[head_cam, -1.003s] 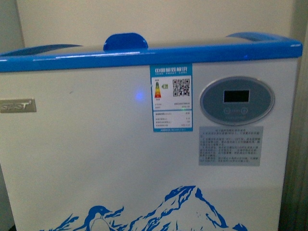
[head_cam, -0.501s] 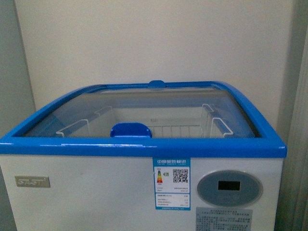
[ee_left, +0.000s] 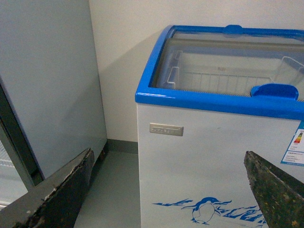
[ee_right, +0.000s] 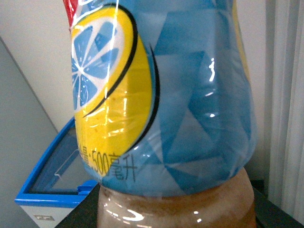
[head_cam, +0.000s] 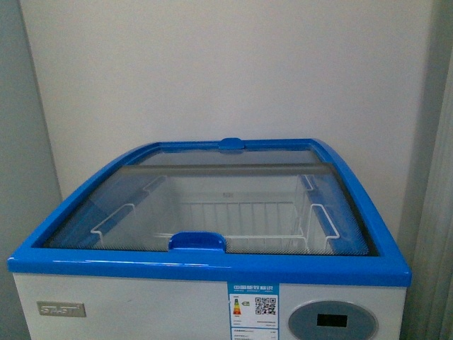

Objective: Put drink in fridge

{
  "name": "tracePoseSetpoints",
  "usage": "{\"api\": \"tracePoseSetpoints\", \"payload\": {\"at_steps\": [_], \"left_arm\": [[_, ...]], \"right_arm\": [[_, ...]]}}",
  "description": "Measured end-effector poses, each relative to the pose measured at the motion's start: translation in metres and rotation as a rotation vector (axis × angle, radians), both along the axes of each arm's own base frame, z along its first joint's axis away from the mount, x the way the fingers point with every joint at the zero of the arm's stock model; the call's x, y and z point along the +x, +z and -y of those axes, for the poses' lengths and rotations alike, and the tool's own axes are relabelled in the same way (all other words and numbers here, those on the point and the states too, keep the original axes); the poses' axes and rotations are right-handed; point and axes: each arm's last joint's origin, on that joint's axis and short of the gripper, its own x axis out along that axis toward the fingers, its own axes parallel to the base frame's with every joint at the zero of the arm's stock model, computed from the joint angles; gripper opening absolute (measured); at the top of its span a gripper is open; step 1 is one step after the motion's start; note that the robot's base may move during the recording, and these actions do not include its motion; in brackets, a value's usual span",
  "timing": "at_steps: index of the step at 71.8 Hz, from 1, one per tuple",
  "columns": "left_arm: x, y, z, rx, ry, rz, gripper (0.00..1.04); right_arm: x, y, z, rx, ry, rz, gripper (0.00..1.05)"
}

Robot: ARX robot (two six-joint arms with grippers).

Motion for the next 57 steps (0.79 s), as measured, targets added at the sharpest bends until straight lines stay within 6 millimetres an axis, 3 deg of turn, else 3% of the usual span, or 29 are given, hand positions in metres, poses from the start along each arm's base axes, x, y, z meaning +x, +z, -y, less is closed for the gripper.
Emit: {"api": "tracePoseSetpoints", "payload": {"at_steps": [10, 24, 39, 50, 57], "left_arm": [[0.024, 0.0, 0.004, -0.051, -0.038, -0.05, 0.97], [0.08, 0.034, 0.018, 0.084, -0.205, 0.119, 0.97], [0.144, 0.06, 0.057, 0.445, -0.578, 0.304, 0.97], [0.179, 0.062, 0.081, 0.691, -0.784, 0.369, 0.97], [0.204, 0.05, 0.096, 0.911, -0.935, 0.388, 0.97]], "right_arm": [[0.0, 0.0, 0.0, 0.0, 0.0, 0.0, 0.43], [0.0, 0.0, 0.0, 0.0, 0.0, 0.0, 0.43], [0.0, 0.0, 0.0, 0.0, 0.0, 0.0, 0.43], [0.0, 0.0, 0.0, 0.0, 0.0, 0.0, 0.43], [0.0, 0.0, 0.0, 0.0, 0.0, 0.0, 0.43]]}}
